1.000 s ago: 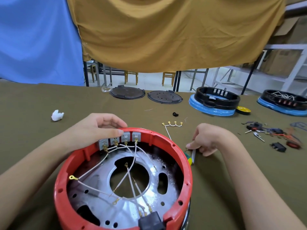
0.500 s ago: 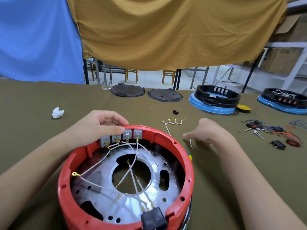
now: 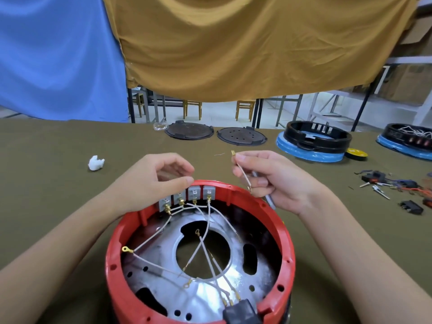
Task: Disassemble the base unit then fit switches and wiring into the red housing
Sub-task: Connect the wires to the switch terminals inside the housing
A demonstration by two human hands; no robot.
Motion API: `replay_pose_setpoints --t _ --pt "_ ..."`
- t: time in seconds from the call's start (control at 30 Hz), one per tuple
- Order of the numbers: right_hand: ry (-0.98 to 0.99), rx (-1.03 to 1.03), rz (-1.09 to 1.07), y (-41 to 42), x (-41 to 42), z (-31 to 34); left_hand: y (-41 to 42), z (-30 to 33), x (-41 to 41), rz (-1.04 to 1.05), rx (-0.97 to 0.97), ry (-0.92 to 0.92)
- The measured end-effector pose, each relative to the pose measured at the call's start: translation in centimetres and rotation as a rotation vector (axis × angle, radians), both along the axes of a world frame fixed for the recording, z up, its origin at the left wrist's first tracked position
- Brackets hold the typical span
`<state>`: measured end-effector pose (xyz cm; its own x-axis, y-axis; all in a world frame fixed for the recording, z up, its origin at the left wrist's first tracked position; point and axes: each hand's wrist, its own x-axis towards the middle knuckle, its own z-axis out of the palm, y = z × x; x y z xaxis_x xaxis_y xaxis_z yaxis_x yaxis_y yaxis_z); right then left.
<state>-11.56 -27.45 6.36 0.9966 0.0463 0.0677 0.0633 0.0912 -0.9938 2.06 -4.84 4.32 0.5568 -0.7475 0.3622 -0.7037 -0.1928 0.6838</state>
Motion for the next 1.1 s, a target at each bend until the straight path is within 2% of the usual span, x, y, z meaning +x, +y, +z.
replay_pose_setpoints --t 0.1,0.27,0.4,0.53,0.63,0.67,0.7,0.77,0.83,0.93,1.0,1.07,1.1 --pt "-0.002 -0.066 0.062 1.4 -0.5 1.0 0.2 1.1 -0.9 -0.032 -0.09 -0.158" --pt "0.027 0.029 0.206 3.3 -0.7 1.7 -0.4 1.9 -2.8 -0.2 -0.294 -0.089" --pt "0.092 0.047 0.214 4.3 -0.5 1.2 -0.6 2.1 -3.3 -0.245 -0.374 -0.079" --pt "0.074 0.108 0.166 4.0 -0.3 1.1 -0.3 1.9 -3.0 -0.228 -0.376 0.125" --pt "0.06 0.224 -0.11 2.1 -0.3 1.4 -0.4 1.9 -2.7 -0.203 -0.402 0.364" --pt "0.048 0.159 -0.274 1.2 -0.3 1.3 -0.4 1.9 -2.6 -0.203 -0.406 0.426" --pt "0.043 0.003 -0.454 0.3 -0.2 0.9 -0.4 1.9 -2.6 -0.205 -0.404 0.464" --pt "0.112 -0.521 -0.748 -1.0 0.1 -0.3 -0.5 1.9 -2.6 -0.211 -0.383 0.49" --pt "0.263 -0.922 -0.806 -1.8 0.5 -1.5 -0.5 1.8 -2.6 -0.207 -0.366 0.5" --pt "0.453 -1.063 -0.709 -1.7 0.7 -2.4 -0.4 1.9 -2.5 -0.199 -0.359 0.494" --pt "0.474 -1.203 -0.684 -1.5 0.7 -2.5 -0.3 1.9 -2.4 -0.187 -0.348 0.483" --pt "0.277 -1.215 -0.729 -0.8 0.6 -1.9 -0.3 1.8 -2.4 -0.165 -0.328 0.46" --pt "0.124 -1.104 -0.738 -0.3 0.5 -1.5 -0.3 1.7 -2.5 -0.145 -0.317 0.441"
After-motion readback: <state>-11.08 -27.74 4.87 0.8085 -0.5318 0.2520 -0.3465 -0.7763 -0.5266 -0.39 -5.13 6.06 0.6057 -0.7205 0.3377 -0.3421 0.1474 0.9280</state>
